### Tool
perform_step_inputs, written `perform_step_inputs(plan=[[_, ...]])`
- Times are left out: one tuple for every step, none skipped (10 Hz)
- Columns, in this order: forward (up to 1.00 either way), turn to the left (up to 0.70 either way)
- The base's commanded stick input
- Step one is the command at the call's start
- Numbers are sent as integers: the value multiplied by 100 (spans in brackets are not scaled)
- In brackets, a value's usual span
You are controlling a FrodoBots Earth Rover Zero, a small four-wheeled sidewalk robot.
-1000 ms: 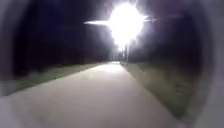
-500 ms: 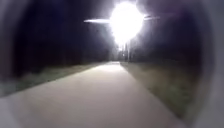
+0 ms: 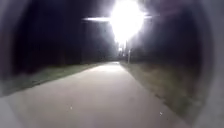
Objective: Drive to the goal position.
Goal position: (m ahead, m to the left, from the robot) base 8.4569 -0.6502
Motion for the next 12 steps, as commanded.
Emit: perform_step_inputs(plan=[[100,-1],[100,-2],[100,-2],[100,-2],[100,-2],[100,-2],[100,-2],[100,-2],[100,-2],[100,-2],[100,-2],[100,-2]])
